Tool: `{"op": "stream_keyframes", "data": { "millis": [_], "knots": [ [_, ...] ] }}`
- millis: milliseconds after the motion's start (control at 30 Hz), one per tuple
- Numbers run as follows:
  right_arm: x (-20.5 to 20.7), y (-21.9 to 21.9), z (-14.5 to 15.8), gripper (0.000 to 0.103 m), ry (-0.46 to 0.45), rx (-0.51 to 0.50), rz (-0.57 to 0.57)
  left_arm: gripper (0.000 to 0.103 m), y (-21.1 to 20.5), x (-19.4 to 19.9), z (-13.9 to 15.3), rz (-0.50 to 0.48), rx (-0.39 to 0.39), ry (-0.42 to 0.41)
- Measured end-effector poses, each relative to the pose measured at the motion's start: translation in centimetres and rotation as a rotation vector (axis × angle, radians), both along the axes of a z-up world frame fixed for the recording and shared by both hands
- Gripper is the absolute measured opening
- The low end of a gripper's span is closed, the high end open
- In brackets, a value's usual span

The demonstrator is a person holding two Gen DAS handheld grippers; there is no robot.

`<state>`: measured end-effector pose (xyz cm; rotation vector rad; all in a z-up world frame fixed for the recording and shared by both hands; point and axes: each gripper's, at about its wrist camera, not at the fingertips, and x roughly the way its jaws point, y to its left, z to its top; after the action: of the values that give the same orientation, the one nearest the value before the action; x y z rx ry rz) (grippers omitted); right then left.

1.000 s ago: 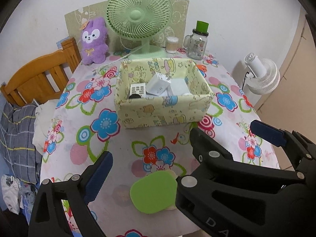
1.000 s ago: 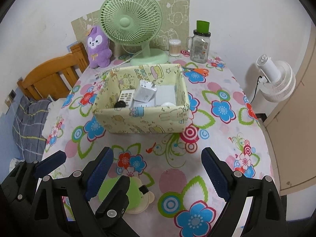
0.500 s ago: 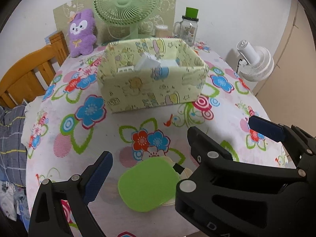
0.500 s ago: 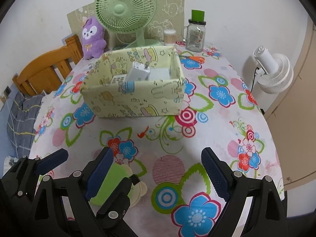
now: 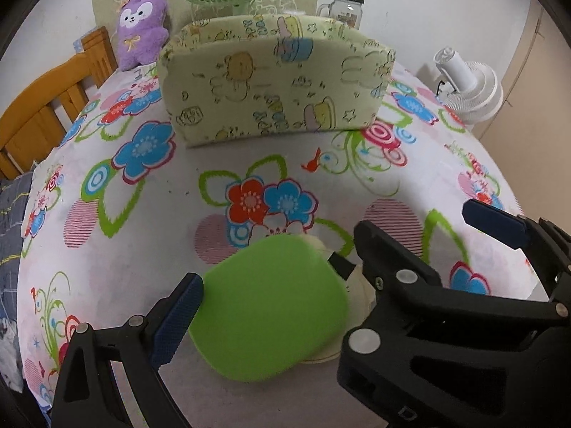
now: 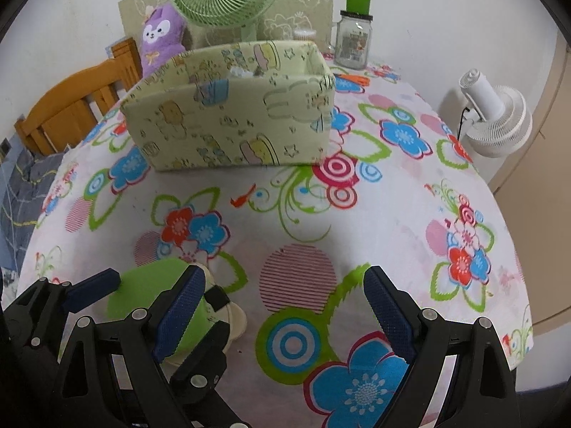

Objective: Organize rigid objects
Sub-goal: 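Grasp the green rounded lid with left tool while right tool grasps the beige round bear lid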

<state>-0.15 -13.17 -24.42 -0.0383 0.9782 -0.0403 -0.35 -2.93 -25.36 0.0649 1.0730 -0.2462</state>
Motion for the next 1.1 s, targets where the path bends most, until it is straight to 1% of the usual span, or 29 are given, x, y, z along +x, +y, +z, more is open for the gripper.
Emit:
{"op": "stream_keyframes", "data": {
  "millis": [267, 467, 567, 767, 900, 967, 1000, 1100],
  "knots": [
    [-0.1, -0.1, -1.7, 0.092, 0.038, 0.024, -0.025, 0.099, 0.3, -0.2, -0.9, -0.005, 0.038, -0.016],
    [0.1, 0.8, -1.7, 0.092, 0.043, 0.024, -0.015, 0.1, 1.5, 0.1, -1.0, 0.022, 0.016, 0.003],
    [0.2, 1.0, -1.6, 0.092, 0.045, 0.024, -0.018, 0.103, 1.8, 0.3, -1.2, 0.019, 0.01, 0.014],
    [0.4, 1.1, -1.8, 0.092, 0.056, 0.024, -0.038, 0.103, 2.3, 0.5, -1.6, 0.02, -0.028, 0.039],
    [0.5, 1.1, -2.1, 0.092, 0.064, 0.023, -0.053, 0.103, 2.2, 0.5, -1.6, 0.014, -0.028, 0.035],
    [0.5, 1.1, -2.2, 0.092, 0.067, 0.023, -0.065, 0.1, 2.2, 0.5, -1.5, 0.008, -0.024, 0.026],
    [0.5, 0.9, -2.1, 0.092, 0.062, 0.018, -0.079, 0.096, 2.2, 0.5, -1.4, -0.002, -0.028, 0.021],
    [0.6, 0.7, -2.2, 0.092, 0.07, 0.025, -0.094, 0.096, 2.2, 0.7, -1.4, -0.011, -0.029, 0.029]
  ]
}}
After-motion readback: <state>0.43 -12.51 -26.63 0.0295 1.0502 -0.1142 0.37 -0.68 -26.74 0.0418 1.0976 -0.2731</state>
